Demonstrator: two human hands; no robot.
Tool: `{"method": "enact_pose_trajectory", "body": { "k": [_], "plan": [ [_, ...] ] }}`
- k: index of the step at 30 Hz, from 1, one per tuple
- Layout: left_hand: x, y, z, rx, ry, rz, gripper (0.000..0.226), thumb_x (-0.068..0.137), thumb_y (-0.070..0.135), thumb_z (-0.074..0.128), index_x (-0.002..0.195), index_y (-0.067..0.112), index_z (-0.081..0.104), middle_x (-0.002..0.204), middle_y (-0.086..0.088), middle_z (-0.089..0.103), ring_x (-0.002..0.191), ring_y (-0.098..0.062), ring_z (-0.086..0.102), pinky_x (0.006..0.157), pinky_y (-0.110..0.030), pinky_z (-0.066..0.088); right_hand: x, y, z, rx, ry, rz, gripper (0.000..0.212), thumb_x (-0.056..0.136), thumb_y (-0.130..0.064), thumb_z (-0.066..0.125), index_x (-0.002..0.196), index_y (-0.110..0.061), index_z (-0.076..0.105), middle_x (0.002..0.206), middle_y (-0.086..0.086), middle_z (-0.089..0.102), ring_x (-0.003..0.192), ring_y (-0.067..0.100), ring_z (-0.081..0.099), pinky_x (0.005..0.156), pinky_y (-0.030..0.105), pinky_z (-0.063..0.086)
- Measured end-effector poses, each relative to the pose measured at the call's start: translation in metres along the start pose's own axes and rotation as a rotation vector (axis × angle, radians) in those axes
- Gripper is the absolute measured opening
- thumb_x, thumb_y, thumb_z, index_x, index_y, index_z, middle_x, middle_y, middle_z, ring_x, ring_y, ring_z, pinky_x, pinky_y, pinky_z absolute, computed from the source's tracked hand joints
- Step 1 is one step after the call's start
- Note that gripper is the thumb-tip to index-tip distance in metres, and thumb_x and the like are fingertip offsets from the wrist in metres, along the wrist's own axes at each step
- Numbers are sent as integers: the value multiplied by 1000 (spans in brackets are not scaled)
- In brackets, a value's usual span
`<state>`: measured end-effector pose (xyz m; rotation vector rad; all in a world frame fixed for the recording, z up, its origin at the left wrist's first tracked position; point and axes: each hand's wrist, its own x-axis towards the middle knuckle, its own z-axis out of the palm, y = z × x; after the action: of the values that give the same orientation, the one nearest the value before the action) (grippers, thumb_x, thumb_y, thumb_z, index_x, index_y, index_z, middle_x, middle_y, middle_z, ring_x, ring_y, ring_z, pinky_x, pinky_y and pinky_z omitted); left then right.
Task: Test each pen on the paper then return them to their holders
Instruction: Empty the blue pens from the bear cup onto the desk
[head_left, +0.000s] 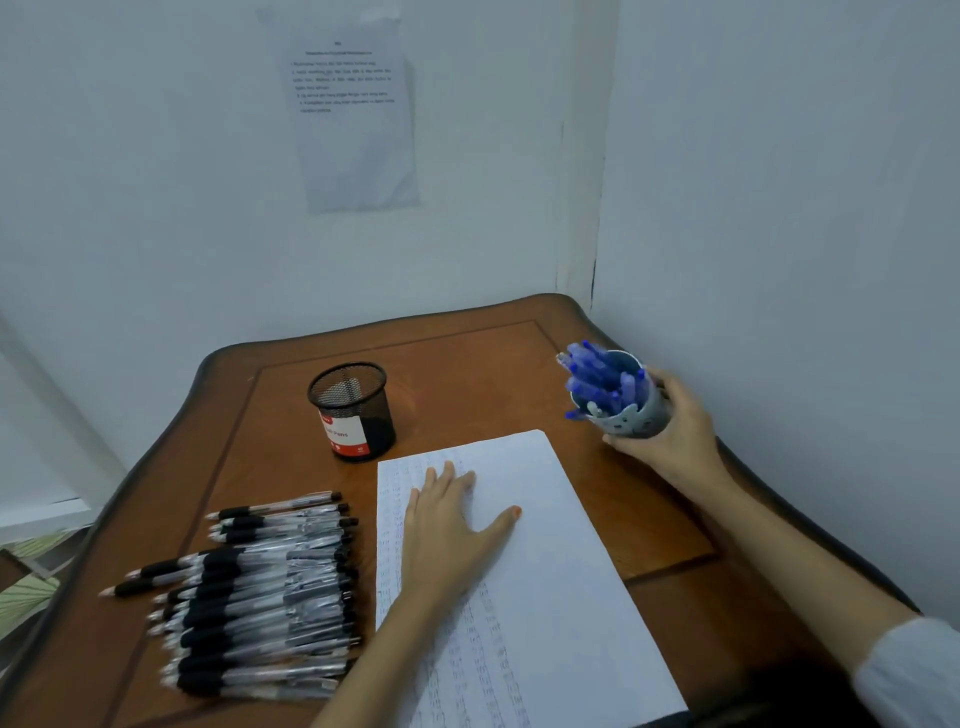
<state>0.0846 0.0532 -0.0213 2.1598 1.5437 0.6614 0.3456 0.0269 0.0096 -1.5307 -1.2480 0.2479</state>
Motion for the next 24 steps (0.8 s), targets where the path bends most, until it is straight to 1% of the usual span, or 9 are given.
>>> {"method": "enact_pose_trajectory", "body": {
  "k": [3,6,9,12,14,16,19,21,24],
  "plan": [
    [0,1,-2,0,-8,-12,70,86,61,53,143,25,39,157,4,21,147,-14,10,118,-34,2,-13,5,-34,-164,-3,-156,81,57,-14,92,128,-20,54,121,-3,57,109,12,53,88,15,46],
    [-2,10,-6,18,13,9,56,95,45,47,143,19,39,156,0,27,146,-16,16,118,-36,2,-25,8,-58,-329,-23,-257,76,59,-16,89,128,-18,57,122,1,58,111,19,51,94,37,46],
    [-8,41,-12,-151,71,76,53,95,47,46,141,22,42,151,2,37,140,-15,29,117,-36,19,-31,14,-73,-487,-21,-319,74,59,-22,80,129,-17,56,125,5,57,113,26,51,92,47,48],
    [-17,88,-14,-209,-49,267,79,77,70,44,144,30,34,153,10,32,141,-11,28,114,-35,25,-35,18,-83,-645,-17,-410,73,60,-24,75,129,-16,54,124,11,56,115,28,49,87,47,49],
    [-18,115,-7,-173,-156,351,92,70,75,50,147,30,28,154,11,27,142,-10,24,115,-35,24,-39,20,-87,-703,-16,-459,71,63,-27,73,130,-18,51,124,12,56,117,30,49,88,45,47],
    [-13,127,11,-134,-229,392,101,68,74,60,149,27,25,154,8,29,141,-13,28,115,-36,27,-43,21,-90,-743,-29,-473,75,63,-19,78,131,-21,47,129,11,55,122,32,48,93,44,44],
    [-4,129,41,-176,-339,348,111,59,79,67,148,26,25,147,6,41,131,-16,44,108,-40,40,-51,25,-90,-780,-24,-479,79,60,-11,72,133,-23,43,131,12,56,126,30,43,98,39,36],
    [-2,128,56,-175,-363,335,110,57,78,69,145,26,30,142,7,47,124,-15,50,104,-37,44,-56,28,-89,-778,-25,-486,85,57,-3,74,134,-22,43,132,13,56,127,29,40,101,37,31],
    [-1,126,70,-117,-328,407,91,68,66,71,141,24,36,134,4,51,115,-14,51,97,-28,44,-60,35,-93,-786,-16,-478,92,54,6,76,135,-21,43,135,13,54,130,30,38,103,38,28]
  ]
}}
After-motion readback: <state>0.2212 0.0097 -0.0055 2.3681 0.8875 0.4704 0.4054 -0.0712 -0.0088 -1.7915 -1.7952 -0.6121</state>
